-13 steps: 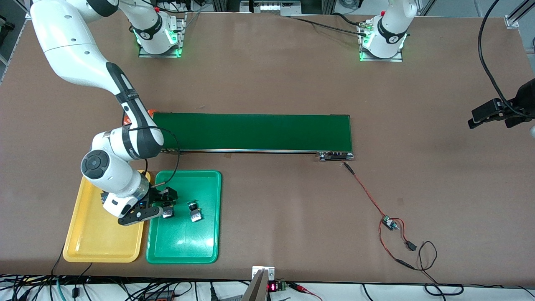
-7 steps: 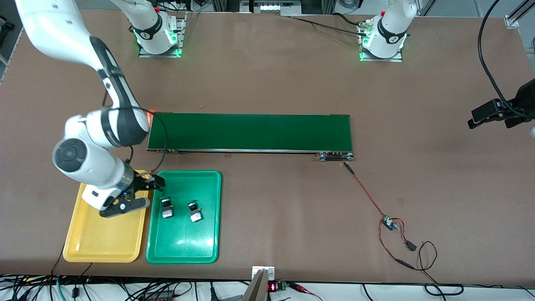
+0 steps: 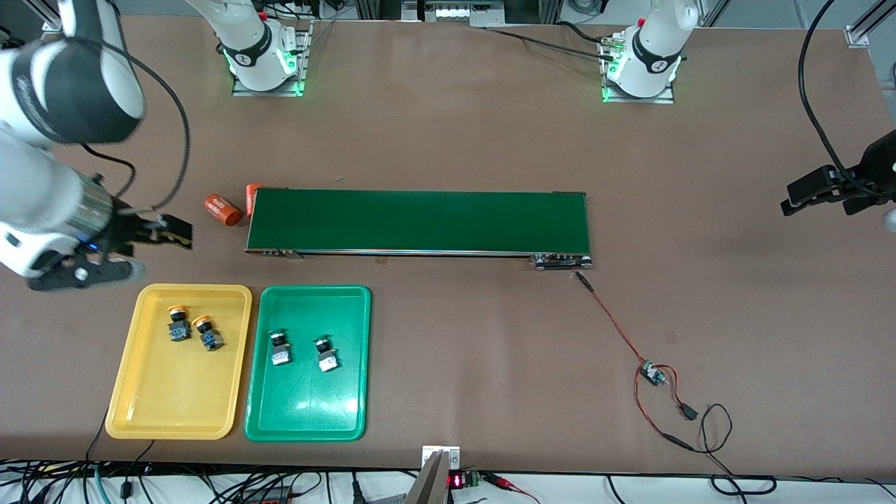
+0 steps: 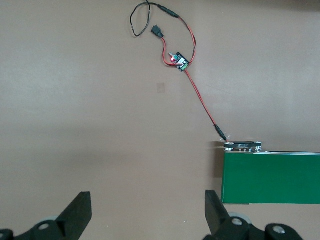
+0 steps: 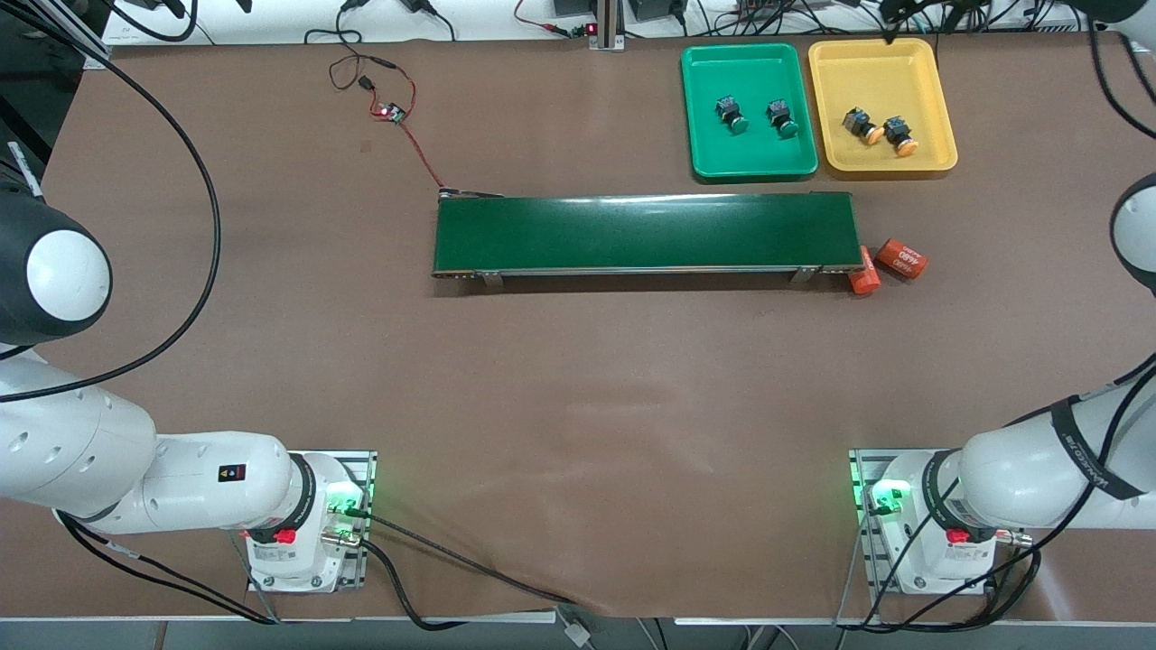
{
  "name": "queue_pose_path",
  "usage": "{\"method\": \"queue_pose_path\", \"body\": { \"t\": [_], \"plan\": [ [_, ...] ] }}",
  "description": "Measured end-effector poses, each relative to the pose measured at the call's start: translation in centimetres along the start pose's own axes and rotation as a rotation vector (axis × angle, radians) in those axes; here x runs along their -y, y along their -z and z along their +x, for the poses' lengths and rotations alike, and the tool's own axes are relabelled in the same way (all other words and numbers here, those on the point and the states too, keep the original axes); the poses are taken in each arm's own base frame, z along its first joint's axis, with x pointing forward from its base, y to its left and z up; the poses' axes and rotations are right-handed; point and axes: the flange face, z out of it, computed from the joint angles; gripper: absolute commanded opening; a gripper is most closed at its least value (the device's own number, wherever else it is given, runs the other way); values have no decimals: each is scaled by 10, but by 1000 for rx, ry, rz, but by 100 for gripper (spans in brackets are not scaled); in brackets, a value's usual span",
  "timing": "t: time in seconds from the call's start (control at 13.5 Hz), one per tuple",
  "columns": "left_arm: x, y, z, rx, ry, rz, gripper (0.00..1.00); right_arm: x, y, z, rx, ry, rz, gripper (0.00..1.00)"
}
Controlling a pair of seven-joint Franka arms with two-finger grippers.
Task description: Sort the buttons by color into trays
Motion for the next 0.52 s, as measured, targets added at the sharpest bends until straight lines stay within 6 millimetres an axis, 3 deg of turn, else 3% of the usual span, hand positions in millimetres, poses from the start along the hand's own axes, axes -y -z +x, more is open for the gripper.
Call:
{"method": "queue_pose_path", "body": {
  "t": [0.15, 0.52],
  "plan": [
    [-6, 2, 3, -29, -10, -2, 100, -12, 18, -15, 15, -32, -8, 100],
    [-7, 1, 3, -29, -12, -2, 100, -37, 42, -48, 44, -157, -2, 100]
  ]
}}
